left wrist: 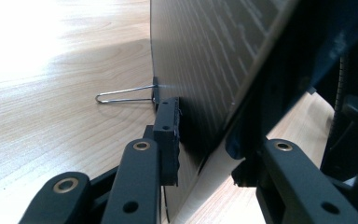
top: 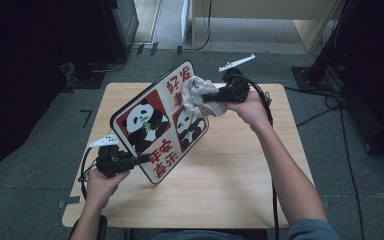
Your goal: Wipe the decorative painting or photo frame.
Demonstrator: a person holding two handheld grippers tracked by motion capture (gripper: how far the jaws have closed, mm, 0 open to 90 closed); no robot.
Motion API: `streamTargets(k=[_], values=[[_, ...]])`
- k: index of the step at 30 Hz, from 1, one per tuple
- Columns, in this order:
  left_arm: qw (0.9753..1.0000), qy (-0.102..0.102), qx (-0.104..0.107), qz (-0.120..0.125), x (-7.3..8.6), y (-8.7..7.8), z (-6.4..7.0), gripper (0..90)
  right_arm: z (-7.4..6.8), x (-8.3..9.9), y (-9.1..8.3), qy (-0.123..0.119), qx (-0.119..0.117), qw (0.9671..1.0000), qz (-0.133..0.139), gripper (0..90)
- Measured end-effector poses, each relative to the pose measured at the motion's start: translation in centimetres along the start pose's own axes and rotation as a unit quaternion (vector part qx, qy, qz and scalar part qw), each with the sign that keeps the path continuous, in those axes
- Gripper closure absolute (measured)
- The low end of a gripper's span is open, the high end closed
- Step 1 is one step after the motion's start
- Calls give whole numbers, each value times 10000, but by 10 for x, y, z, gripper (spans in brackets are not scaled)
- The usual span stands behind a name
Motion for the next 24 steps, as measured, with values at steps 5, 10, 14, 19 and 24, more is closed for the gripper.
streamTargets(k=[5, 10, 14, 19, 24], values=[[9998, -85, 15, 176, -1, -5, 0, 719, -13, -17, 0, -148, -75, 9998, 64, 665], [9995, 12, -139, 290, -2, -8, 1, 742, -26, -36, -4, -321, -97, 9993, 159, 665], [9994, 111, -209, 269, -1, -8, 2, 753, -38, -50, -5, -478, -112, 9984, 267, 665], [9994, 122, -190, 248, -1, -8, 3, 753, -42, -52, 5, -546, -43, 9983, 176, 664], [9994, 181, -197, 206, -1, -8, 3, 752, -38, -42, 14, -503, -103, 9986, 134, 663]])
Point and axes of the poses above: each handheld gripper's, and its own axes: y roughly forward along the jaws, x roughly out of its underside, z roughly to its right, the point moved 7 cm from there along y, roughly forward along the jaws, and after that the axes turned 6 degrees about x, right-handed, at the moved point
